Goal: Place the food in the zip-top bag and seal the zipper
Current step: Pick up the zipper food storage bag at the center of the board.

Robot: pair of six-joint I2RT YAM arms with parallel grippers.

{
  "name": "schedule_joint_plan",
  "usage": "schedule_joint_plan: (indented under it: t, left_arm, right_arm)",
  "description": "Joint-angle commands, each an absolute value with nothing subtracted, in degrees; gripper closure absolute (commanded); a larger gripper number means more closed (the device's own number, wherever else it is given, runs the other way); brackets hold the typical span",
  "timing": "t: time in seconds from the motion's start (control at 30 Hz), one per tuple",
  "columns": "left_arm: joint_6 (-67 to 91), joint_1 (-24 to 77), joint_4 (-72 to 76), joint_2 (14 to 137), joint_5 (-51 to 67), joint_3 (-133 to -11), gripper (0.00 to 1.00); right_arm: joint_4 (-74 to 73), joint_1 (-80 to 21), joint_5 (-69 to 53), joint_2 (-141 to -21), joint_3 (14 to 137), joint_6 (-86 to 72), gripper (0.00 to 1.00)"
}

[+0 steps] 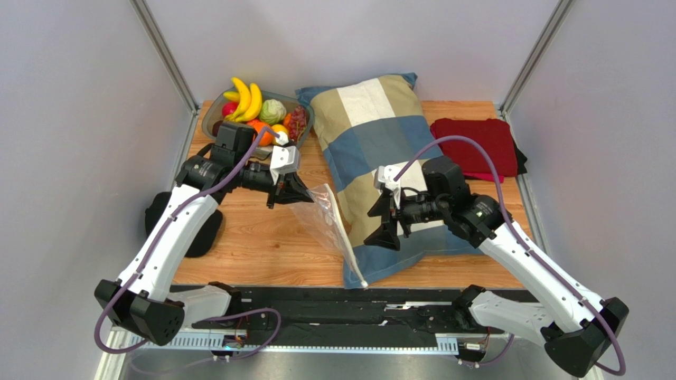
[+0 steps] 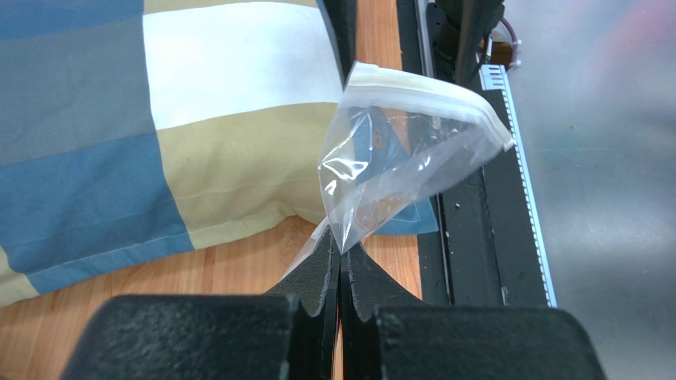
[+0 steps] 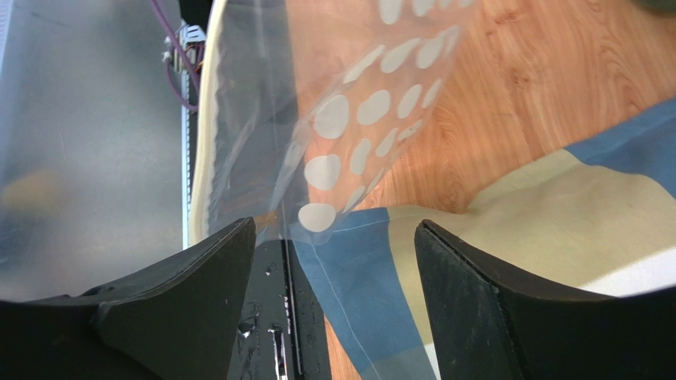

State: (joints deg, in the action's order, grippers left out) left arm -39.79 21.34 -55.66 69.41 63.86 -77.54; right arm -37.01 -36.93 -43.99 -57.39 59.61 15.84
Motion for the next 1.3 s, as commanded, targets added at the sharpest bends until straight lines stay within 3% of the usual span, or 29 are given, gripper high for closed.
schedule_joint_plan:
  t: [0.0, 0.33, 0.63, 0.7, 0.8, 0.83, 0.87, 0.93, 1.0, 1.13, 1.17, 1.27]
  left_arm:
    - [-32.45, 21.62, -44.83, 66.36, 64.16, -74.8, 1.0]
    - [-21.02, 21.53, -33.76, 64.42, 60.3, -70.93, 1.0]
    - [-18.19, 21.62, -35.06, 68.2, 59.76, -73.74, 1.0]
    - [-17.84, 21.62, -35.33, 68.73, 59.5, -74.7, 1.0]
    - [-16.7, 21.62, -35.51, 70.05, 59.68, -75.93, 1.0]
    - [-16.26, 21.62, -35.59, 70.92, 59.85, -76.55, 1.0]
    - [-15.13, 21.62, -35.6, 71.36, 60.03, -76.9, 1.0]
    - [-13.89, 21.62, -35.07, 72.41, 59.77, -77.34, 1.0]
    - [-9.07, 21.62, -32.1, 72.6, 57.06, -77.35, 0.8]
    - [2.08, 21.53, -23.83, 66.83, 40.58, -71.83, 0.44]
    - [5.15, 21.45, -22.34, 64.97, 38.26, -70.33, 0.3]
    - [8.95, 21.53, -18.02, 57.76, 32.71, -65.05, 0.2]
  right_arm:
    - [-33.13, -41.56, -42.98, -57.22, 60.38, 17.32, 0.24]
    - [-26.38, -44.29, -44.65, -56.34, 61.17, 2.65, 0.23]
    - [-20.91, -45.44, -37.44, -64.94, 66.97, -4.84, 0.25]
    - [-21.01, -45.96, -36.74, -67.31, 68.64, -4.22, 0.32]
    - [-21.09, -46.14, -37.88, -69.43, 70.13, -3.34, 0.54]
    - [-20.66, -46.4, -37.97, -70.39, 70.31, -3.43, 0.85]
    - [-20.39, -46.32, -37.79, -70.66, 70.4, -3.86, 1.0]
    - [-18.82, -46.32, -36.14, -70.84, 70.31, -5.44, 1.0]
    - [-17.15, -46.32, -27.81, -70.4, 70.05, -10.62, 1.0]
    - [-16.69, -46.06, -12.42, -70.22, 72.06, -21.07, 1.0]
    - [-17.05, -46.05, -9.7, -70.66, 72.68, -23.01, 1.0]
    - [-18.98, -46.14, -4.86, -71.45, 75.32, -29.87, 1.0]
